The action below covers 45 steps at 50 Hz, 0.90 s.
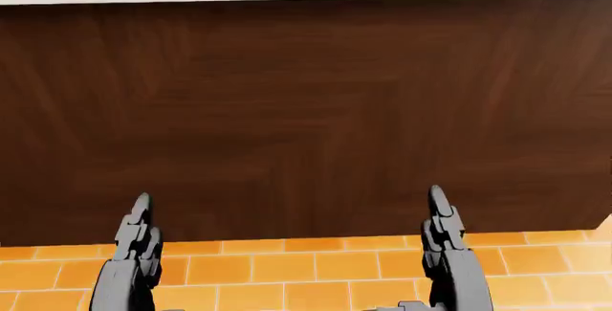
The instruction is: Place the avocado, onion, tomato and bell pepper on the cutting board.
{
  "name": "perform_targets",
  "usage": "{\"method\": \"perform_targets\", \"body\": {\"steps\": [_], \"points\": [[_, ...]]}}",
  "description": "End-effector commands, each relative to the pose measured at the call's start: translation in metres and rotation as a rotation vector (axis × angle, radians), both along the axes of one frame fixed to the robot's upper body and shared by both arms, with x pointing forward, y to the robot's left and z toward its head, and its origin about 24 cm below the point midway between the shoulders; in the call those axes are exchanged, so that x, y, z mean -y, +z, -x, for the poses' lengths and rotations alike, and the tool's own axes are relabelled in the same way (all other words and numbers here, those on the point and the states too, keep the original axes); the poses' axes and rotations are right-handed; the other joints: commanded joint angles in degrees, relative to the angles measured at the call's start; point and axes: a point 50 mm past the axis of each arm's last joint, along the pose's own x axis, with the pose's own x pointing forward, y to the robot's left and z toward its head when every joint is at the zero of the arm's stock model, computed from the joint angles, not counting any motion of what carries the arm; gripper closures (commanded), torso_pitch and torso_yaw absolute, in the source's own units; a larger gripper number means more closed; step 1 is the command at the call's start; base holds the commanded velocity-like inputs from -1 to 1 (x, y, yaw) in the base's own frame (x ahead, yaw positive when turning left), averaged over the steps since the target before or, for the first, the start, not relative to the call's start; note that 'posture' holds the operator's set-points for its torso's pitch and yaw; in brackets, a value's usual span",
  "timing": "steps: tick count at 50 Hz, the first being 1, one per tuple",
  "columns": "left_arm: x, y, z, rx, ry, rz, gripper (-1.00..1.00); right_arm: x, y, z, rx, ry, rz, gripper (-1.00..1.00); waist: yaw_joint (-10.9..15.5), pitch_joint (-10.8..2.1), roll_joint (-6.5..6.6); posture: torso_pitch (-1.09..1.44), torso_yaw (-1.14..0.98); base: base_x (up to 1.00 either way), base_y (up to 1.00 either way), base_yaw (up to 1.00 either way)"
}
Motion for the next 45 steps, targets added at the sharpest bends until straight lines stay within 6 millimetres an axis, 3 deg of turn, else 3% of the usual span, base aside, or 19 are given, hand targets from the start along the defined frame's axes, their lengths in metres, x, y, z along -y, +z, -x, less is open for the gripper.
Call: {"method": "perform_targets", "body": {"steps": [1, 3, 4, 5, 7, 8, 17, 26, 27, 28, 29, 32, 36, 37, 39, 41, 45], "points": [[-0.002, 0.049, -0.014, 0.192, -0.012, -0.018, -1.0, -0.005, 0.056, -0.013, 0.205, 0.02, 0.012, -1.0, -0.1, -0.05, -0.45, 0.0, 0.0, 0.0, 0.0, 0.0], [-0.002, 0.059, -0.015, 0.204, -0.01, -0.034, -1.0, -0.009, 0.07, -0.016, 0.233, 0.029, 0.009, -1.0, 0.6, -3.8, -0.11, 0.0, 0.0, 0.0, 0.0, 0.0], [-0.002, 0.061, -0.016, 0.207, -0.009, -0.038, -1.0, -0.01, 0.077, -0.017, 0.251, 0.042, 0.019, -1.0, 0.6, -2.11, -0.06, 0.0, 0.0, 0.0, 0.0, 0.0], [-0.002, 0.064, -0.016, 0.21, -0.012, -0.048, -1.0, -0.012, 0.079, -0.017, 0.253, 0.044, 0.009, -1.0, 0.3, -1.35, -0.39, 0.0, 0.0, 0.0, 0.0, 0.0], [-0.002, 0.075, -0.017, 0.223, -0.018, -0.061, -1.0, -0.014, 0.09, -0.018, 0.276, 0.056, 0.015, -1.0, 0.4, -3.95, -0.31, 0.0, 0.0, 0.0, 0.0, 0.0], [-0.002, 0.08, -0.018, 0.229, -0.015, -0.071, -1.0, -0.014, 0.094, -0.018, 0.286, 0.061, 0.019, -1.0, 0.4, -4.29, -0.28, 0.0, 0.0, 0.0, 0.0, 0.0], [-0.003, 0.122, -0.035, 0.297, -0.038, -0.126, -1.0, -0.013, 0.136, -0.026, 0.382, 0.055, 0.022, -1.0, 0.6, -5.2, -0.03, 0.0, 0.0, 0.0, 0.0, 0.0], [-0.006, 0.194, -0.061, 0.436, -0.032, -0.151, -1.0, -0.018, 0.2, -0.041, 0.528, 0.088, 0.026, -1.0, 0.4, -5.26, 0.03, 0.0, 0.0, 0.0, 0.0, 0.0], [-0.007, 0.199, -0.062, 0.445, -0.033, -0.165, -1.0, -0.02, 0.204, -0.042, 0.541, 0.097, 0.025, -1.0, 0.4, -6.31, 0.35, 0.0, 0.0, 0.06, 0.0, 0.0], [-0.008, 0.206, -0.064, 0.458, -0.026, -0.161, -1.0, -0.02, 0.208, -0.043, 0.552, 0.099, 0.023, -1.0, 0.5, -5.8, 0.51, 0.0, 0.0, 0.22, 0.0, 0.0], [-0.008, 0.211, -0.065, 0.471, -0.021, -0.165, -1.0, -0.02, 0.214, -0.044, 0.56, 0.097, 0.022, -1.0, 0.4, -4.27, 0.59, 0.0, 0.0, 0.27, 0.0, 0.0], [-0.009, 0.224, -0.063, 0.496, -0.007, -0.178, -1.0, -0.019, 0.223, -0.041, 0.589, 0.089, 0.018, -1.0, 0.4, -2.48, 0.12, 0.0, 0.0, 0.39, 0.0, 0.0], [-0.008, 0.234, -0.053, 0.518, -0.01, -0.187, -1.0, -0.019, 0.236, -0.032, 0.608, 0.091, 0.015, -1.0, 0.5, -1.94, -2.34, 0.0, 0.0, 0.42, 0.0, 0.0], [-0.008, 0.236, -0.052, 0.52, -0.013, -0.189, -1.0, -0.018, 0.238, -0.032, 0.613, 0.088, 0.012, -1.0, 0.2, -2.14, -1.19, 0.0, 0.0, 0.41, 0.0, 0.0], [-0.008, 0.237, -0.051, 0.524, -0.012, -0.188, -1.0, -0.022, 0.23, -0.032, 0.615, 0.101, 0.017, -1.0, 0.4, -2.19, -1.98, 0.0, 0.0, 0.42, 0.0, 0.0], [-0.009, 0.237, -0.051, 0.525, -0.01, -0.193, -1.0, -0.023, 0.237, -0.031, 0.619, 0.106, 0.017, -1.0, 0.4, -2.64, -1.64, 0.0, 0.0, 0.42, 0.0, 0.0], [-0.012, 0.24, -0.05, 0.53, 0.001, -0.204, -1.0, -0.025, 0.232, -0.032, 0.623, 0.116, 0.011, -1.0, -0.2, -2.06, 0.61, 0.0, 0.0, 0.42, 0.0, 0.0]]}}
